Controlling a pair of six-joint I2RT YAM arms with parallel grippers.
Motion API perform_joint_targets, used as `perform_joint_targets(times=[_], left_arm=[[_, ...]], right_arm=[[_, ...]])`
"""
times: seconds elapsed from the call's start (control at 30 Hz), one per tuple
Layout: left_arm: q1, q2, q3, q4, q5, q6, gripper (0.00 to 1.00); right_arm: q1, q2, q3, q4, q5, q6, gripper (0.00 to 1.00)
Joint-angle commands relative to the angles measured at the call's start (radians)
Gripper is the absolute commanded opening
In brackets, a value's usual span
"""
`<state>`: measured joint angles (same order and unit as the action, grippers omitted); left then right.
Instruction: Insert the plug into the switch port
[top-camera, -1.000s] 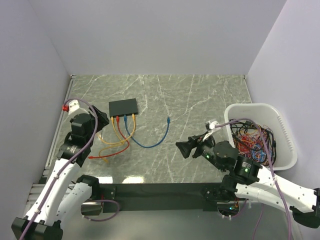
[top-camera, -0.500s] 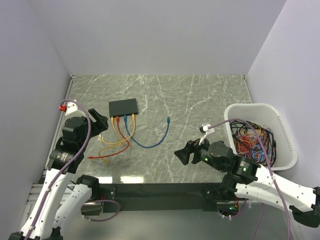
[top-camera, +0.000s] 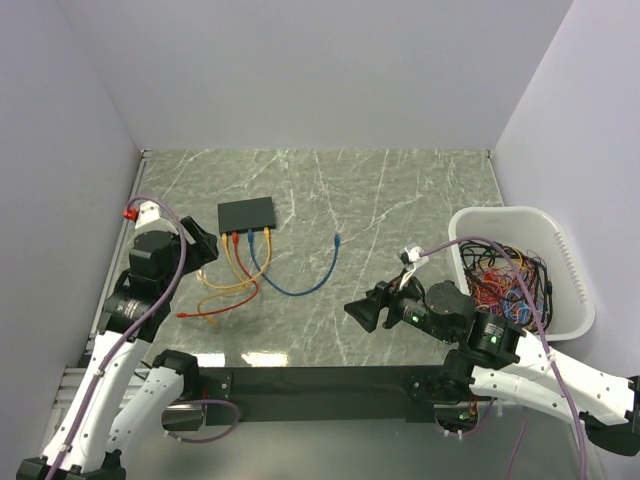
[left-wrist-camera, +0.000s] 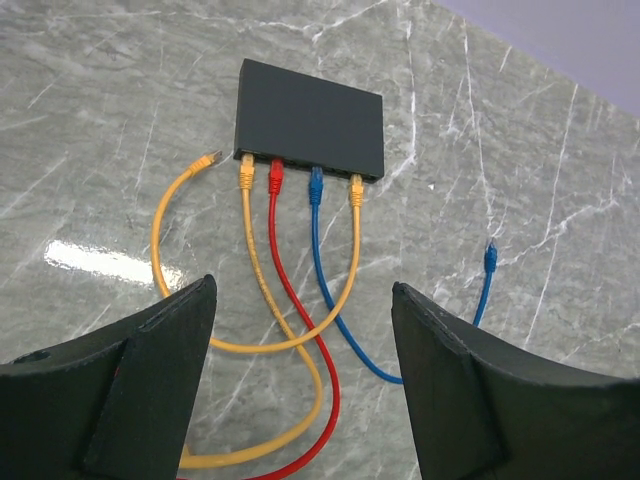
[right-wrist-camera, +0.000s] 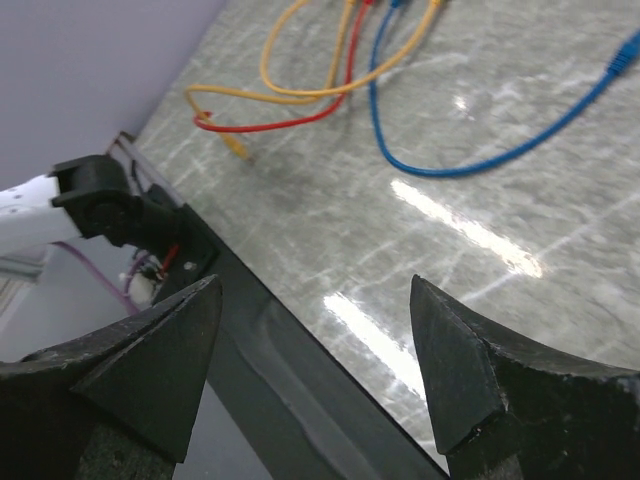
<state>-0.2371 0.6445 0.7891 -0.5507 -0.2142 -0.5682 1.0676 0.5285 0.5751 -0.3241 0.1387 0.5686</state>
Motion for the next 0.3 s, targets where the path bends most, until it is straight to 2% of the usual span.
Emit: perform_joint_targets(times=[0.0, 0.2, 0.27], left_arm=[[-0.004, -0.017, -0.004, 0.009, -0.001, 0.016, 0.77], [-0.004, -0.022, -0.001, 0.005, -0.016, 0.011, 0.77], [-0.004, -0.031, -0.002, 0.006, -0.033, 0.004, 0.77]], right_arm=[[0.005, -0.012, -0.003, 0.103, -0.057, -0.015, 0.82], [0.005, -0.05, -0.035, 0.184, -0.073, -0.053, 0.82], [0.005, -0.05, -0.011, 0.171, -0.03, -0.068, 0.82]])
